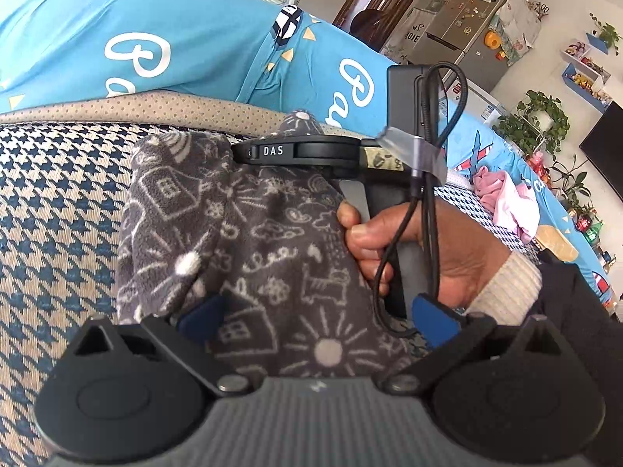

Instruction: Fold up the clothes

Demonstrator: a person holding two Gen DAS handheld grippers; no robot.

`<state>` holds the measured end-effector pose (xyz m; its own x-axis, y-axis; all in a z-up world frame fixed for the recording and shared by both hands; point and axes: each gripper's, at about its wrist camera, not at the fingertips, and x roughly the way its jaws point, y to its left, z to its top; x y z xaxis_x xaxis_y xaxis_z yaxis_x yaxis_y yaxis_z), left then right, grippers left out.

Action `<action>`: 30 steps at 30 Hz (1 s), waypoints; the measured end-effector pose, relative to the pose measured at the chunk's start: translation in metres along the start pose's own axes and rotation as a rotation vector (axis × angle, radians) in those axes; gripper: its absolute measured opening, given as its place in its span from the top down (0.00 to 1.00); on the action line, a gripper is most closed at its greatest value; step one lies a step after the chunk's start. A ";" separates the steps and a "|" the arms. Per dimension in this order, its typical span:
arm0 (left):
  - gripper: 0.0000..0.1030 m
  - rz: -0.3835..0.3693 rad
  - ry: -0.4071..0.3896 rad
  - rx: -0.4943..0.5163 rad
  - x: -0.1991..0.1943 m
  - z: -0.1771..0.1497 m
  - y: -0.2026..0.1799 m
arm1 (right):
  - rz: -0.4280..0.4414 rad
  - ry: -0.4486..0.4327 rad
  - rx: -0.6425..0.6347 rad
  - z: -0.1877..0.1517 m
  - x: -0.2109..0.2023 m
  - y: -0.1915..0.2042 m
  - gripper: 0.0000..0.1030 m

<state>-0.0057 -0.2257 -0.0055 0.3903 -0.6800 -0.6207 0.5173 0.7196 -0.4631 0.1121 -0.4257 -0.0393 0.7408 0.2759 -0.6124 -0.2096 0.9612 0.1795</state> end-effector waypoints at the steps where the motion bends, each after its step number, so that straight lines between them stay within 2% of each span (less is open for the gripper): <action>1: 0.00 -0.004 -0.002 -0.001 0.000 0.001 0.000 | 0.000 -0.001 0.003 0.000 0.002 -0.001 0.93; 11: 0.00 0.023 -0.010 0.042 0.006 0.001 -0.008 | -0.088 -0.004 -0.043 0.001 0.017 0.009 0.95; 15: 0.00 -0.047 -0.029 -0.063 0.002 0.012 0.007 | -0.050 -0.030 0.006 -0.001 0.007 0.002 0.94; 18: 0.00 -0.083 -0.048 -0.123 0.001 0.020 0.017 | -0.011 -0.050 0.055 0.000 -0.003 -0.004 0.89; 25: 0.00 -0.123 -0.094 -0.120 -0.001 0.033 0.017 | 0.026 -0.074 0.102 0.000 -0.034 -0.007 0.86; 30: 0.00 -0.141 -0.126 -0.127 -0.003 0.039 0.017 | 0.012 -0.087 0.131 -0.010 -0.062 -0.006 0.86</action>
<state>0.0314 -0.2171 0.0128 0.4173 -0.7813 -0.4642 0.4762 0.6230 -0.6205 0.0609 -0.4482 -0.0100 0.7924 0.2802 -0.5419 -0.1375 0.9474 0.2889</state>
